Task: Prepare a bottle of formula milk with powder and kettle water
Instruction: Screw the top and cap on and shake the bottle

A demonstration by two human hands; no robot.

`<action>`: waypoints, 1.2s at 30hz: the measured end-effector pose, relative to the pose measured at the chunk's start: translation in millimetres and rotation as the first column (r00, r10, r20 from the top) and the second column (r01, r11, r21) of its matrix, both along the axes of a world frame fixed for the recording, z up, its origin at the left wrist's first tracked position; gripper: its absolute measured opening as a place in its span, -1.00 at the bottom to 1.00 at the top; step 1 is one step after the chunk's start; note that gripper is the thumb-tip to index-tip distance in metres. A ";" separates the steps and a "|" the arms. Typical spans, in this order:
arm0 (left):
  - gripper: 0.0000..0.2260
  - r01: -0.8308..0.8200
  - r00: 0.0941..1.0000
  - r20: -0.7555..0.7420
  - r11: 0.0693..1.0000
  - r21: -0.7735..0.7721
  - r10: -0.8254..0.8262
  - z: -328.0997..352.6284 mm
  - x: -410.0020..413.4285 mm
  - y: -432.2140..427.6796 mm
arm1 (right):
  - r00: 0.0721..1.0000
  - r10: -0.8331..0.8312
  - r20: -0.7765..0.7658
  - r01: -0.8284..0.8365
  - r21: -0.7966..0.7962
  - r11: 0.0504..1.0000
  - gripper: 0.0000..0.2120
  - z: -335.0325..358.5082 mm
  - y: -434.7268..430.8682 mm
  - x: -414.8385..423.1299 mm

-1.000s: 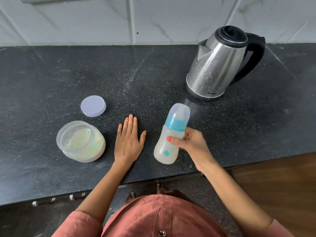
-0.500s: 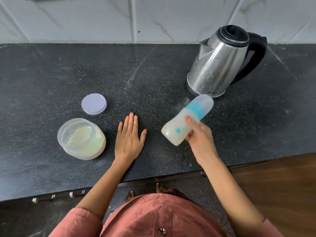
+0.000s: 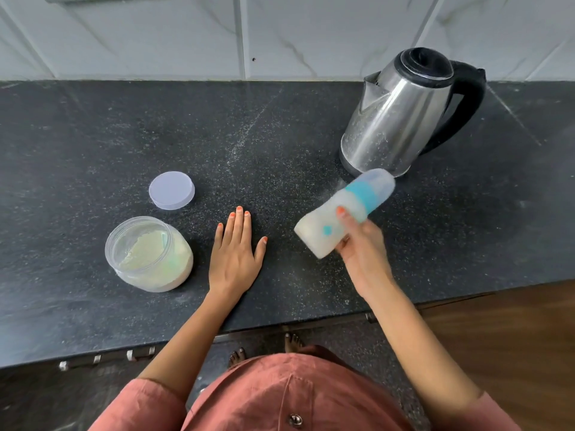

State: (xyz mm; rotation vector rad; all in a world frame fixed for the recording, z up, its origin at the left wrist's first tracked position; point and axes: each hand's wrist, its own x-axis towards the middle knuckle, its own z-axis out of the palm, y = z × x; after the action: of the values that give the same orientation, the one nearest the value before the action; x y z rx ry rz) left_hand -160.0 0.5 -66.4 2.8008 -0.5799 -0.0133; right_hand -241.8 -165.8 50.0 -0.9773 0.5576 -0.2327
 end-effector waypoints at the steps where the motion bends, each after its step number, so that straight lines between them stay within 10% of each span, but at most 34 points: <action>1: -0.32 -0.001 1.000 0.000 1.000 0.000 0.001 0.0 0.5 0.0 | 0.990 0.131 -0.050 -0.136 -0.100 0.986 -0.85 -0.3 6.1 -5.2; 4: -0.32 -0.002 1.000 -0.003 1.000 0.003 0.002 0.4 0.7 -0.8 | 0.938 0.317 -0.140 -0.345 -0.273 0.898 -0.81 -3.1 8.9 -14.3; 9: -0.32 -0.004 1.000 0.002 1.000 0.003 0.004 0.0 0.3 0.0 | 0.998 -0.049 0.051 0.044 0.086 0.995 -0.87 -0.5 -3.0 6.1; 15: -0.33 -0.005 1.000 -0.002 1.000 -0.005 0.005 1.3 0.2 -0.3 | 0.912 0.377 -0.160 -0.409 -0.376 0.831 -0.75 -3.2 5.1 -12.5; 20: -0.34 -0.001 1.000 0.003 1.000 0.001 0.001 0.5 0.0 0.0 | 0.998 -0.023 0.060 0.018 0.083 0.996 -0.81 -3.1 -6.9 5.2; 26: -0.33 0.001 1.000 0.002 1.000 -0.002 -0.001 1.1 0.1 0.4 | 0.939 0.313 -0.144 -0.341 -0.257 0.905 -0.79 -7.0 4.8 -11.2; 31: -0.35 0.000 1.000 0.002 1.000 -0.018 0.000 1.5 -0.2 -0.3 | 0.995 -0.081 0.065 0.075 0.090 0.993 -0.85 -1.6 -7.5 7.9; 36: -0.34 0.003 1.000 0.000 1.000 -0.007 -0.003 1.0 0.1 0.5 | 0.942 0.304 -0.145 -0.333 -0.258 0.907 -0.80 -4.7 10.6 -11.1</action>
State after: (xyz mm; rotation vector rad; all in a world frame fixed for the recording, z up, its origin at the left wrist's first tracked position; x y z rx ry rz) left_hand -159.9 1.0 -65.3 2.7935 -0.5825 -0.0115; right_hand -252.9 -155.2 45.3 -1.3456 0.4550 0.0348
